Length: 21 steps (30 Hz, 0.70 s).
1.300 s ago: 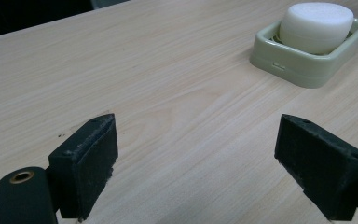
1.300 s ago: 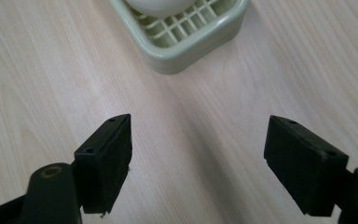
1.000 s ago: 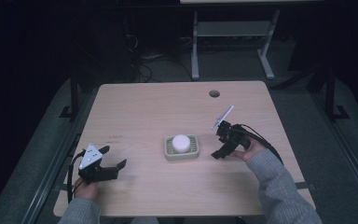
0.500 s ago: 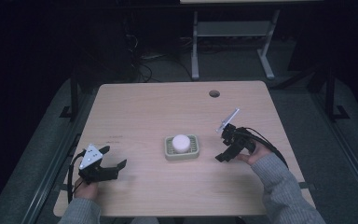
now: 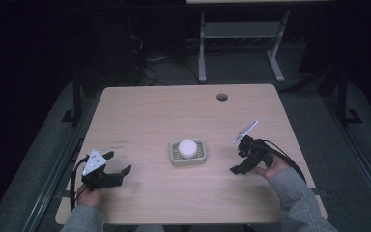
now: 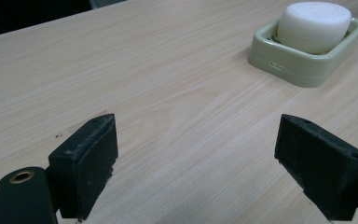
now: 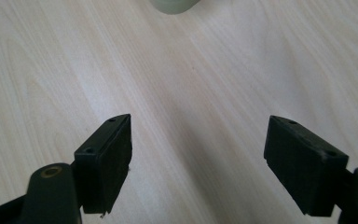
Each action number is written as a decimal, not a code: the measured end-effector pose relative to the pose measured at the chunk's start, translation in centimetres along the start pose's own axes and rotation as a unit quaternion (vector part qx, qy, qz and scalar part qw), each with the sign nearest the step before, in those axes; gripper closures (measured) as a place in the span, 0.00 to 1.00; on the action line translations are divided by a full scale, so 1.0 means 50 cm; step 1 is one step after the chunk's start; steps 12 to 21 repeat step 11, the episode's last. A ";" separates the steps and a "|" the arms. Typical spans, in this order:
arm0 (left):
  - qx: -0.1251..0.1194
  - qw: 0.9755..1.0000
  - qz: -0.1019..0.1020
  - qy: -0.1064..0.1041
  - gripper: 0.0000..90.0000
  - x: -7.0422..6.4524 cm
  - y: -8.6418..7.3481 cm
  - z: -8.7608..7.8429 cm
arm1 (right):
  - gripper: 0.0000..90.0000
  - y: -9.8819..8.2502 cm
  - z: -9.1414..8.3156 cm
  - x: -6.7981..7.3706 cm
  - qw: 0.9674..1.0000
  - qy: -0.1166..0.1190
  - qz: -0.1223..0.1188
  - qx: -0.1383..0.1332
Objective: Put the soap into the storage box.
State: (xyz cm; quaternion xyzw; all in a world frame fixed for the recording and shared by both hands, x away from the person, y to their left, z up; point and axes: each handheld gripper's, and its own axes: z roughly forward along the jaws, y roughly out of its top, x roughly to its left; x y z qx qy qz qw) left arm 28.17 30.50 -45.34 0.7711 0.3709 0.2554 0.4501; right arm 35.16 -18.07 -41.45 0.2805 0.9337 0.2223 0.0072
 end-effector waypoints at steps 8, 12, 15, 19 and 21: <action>-0.001 1.000 -0.002 -0.003 0.14 -0.002 0.000 0.000 | 0.25 -0.037 0.000 0.012 1.000 -0.006 0.009 -0.009; -0.002 1.000 0.003 -0.005 0.14 -0.003 0.000 0.001 | 0.25 -0.053 -0.002 0.019 1.000 -0.007 0.013 -0.015; -0.002 1.000 0.003 -0.005 0.14 -0.003 0.000 0.001 | 0.25 -0.053 -0.002 0.019 1.000 -0.007 0.013 -0.015; -0.002 1.000 0.003 -0.005 0.14 -0.003 0.000 0.001 | 0.25 -0.053 -0.002 0.019 1.000 -0.007 0.013 -0.015; -0.002 1.000 0.003 -0.005 0.14 -0.003 0.000 0.001 | 0.25 -0.053 -0.002 0.019 1.000 -0.007 0.013 -0.015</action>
